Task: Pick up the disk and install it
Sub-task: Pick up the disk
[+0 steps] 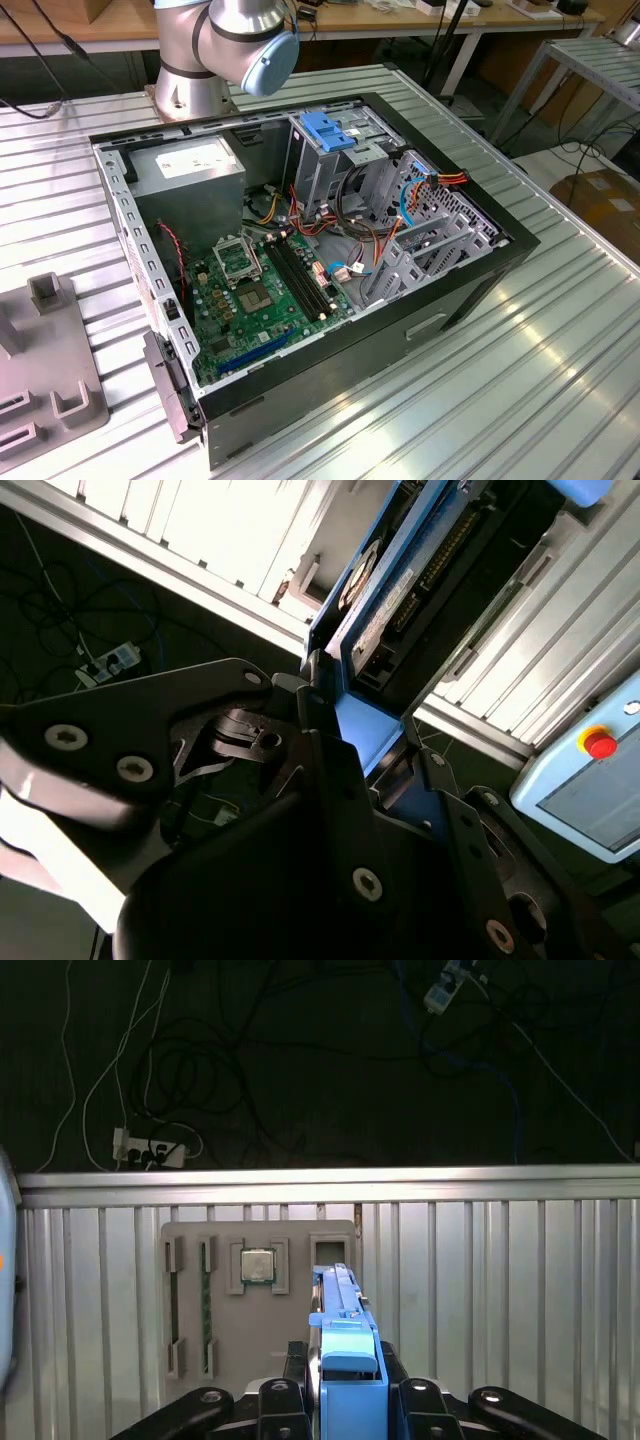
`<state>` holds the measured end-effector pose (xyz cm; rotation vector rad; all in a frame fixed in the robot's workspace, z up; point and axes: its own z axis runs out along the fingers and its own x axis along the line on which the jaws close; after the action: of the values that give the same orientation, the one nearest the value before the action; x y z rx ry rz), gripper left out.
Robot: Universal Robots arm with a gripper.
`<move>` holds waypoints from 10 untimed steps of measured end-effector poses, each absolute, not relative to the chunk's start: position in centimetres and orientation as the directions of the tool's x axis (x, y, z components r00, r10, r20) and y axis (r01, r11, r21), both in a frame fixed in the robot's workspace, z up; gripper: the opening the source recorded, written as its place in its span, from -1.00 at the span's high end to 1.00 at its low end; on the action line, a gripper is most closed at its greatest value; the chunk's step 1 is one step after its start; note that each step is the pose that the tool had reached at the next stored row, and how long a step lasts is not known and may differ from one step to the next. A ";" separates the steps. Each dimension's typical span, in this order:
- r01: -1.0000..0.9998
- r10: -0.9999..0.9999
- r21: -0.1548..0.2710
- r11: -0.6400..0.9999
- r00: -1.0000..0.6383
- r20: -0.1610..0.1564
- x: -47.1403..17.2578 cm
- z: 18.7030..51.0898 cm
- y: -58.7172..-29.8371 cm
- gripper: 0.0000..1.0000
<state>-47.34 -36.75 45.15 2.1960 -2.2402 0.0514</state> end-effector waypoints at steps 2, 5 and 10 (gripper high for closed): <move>-1.000 -0.999 -0.020 0.020 -0.020 0.026 -47.3 45.4 -36.7 0.26; -1.000 -0.999 -0.020 0.020 -0.020 0.026 -47.3 45.8 -36.7 0.26; -1.000 -0.999 -0.021 0.020 -0.020 0.026 -47.3 46.4 -36.7 0.26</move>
<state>-47.34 -36.75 46.41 2.1960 -2.2403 0.0514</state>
